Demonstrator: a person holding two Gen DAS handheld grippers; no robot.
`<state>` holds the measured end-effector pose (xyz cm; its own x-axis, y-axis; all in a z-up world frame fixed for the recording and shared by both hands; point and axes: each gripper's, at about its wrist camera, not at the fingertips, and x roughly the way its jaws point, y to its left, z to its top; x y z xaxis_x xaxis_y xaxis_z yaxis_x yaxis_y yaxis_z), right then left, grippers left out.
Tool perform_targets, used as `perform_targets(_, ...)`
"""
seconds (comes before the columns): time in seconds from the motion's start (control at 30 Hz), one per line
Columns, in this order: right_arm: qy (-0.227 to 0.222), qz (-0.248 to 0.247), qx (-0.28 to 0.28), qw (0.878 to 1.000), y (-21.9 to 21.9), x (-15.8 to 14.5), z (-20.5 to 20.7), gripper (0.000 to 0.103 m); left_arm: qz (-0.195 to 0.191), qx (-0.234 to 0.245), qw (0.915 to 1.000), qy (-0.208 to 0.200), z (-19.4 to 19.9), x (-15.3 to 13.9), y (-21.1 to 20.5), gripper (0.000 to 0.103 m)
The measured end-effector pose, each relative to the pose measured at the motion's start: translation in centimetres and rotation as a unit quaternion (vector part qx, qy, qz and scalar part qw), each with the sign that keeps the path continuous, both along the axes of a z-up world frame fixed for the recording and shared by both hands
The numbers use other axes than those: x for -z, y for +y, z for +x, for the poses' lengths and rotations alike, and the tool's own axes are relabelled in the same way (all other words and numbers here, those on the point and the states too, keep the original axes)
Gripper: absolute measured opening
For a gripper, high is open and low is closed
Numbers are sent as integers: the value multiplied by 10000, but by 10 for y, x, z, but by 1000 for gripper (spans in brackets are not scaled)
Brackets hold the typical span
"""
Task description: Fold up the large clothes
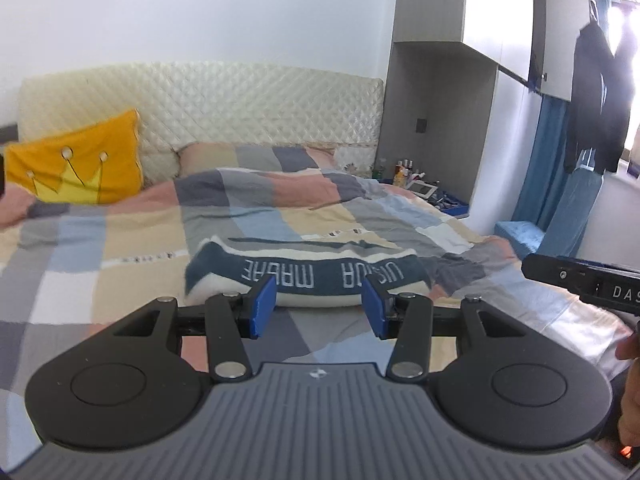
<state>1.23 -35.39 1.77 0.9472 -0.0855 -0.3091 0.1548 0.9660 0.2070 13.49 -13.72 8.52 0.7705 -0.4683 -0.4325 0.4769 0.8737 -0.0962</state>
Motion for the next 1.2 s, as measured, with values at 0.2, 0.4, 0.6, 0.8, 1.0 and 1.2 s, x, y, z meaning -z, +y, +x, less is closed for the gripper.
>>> perform_targets(0.2, 19, -38, -111, 9999, 18, 8, -12, 67, -157, 7, 9999, -27, -25, 1, 9, 58)
perform_targets(0.4, 62, -116, -2, 9999, 32, 21, -24, 67, 36, 16, 9999, -92, -36, 10, 11, 67)
perform_targets(0.6, 192, -92, 44, 9998, 43, 33, -24, 67, 105, -41, 9999, -4, -35, 29, 19, 81)
perform_targets(0.8, 393, -159, 70, 9991, 49, 43, -16, 67, 198, -213, 9996, 51, -25, 42, 25, 92)
perform_targets(1.0, 411, -227, 202, 9987, 48, 45, -12, 95, 102, -365, 9992, 123, -17, 43, 34, 94)
perform_targets(1.2, 540, -214, 154, 9982, 51, 49, -9, 96, 14, -454, 9989, 87, -18, 38, 39, 95)
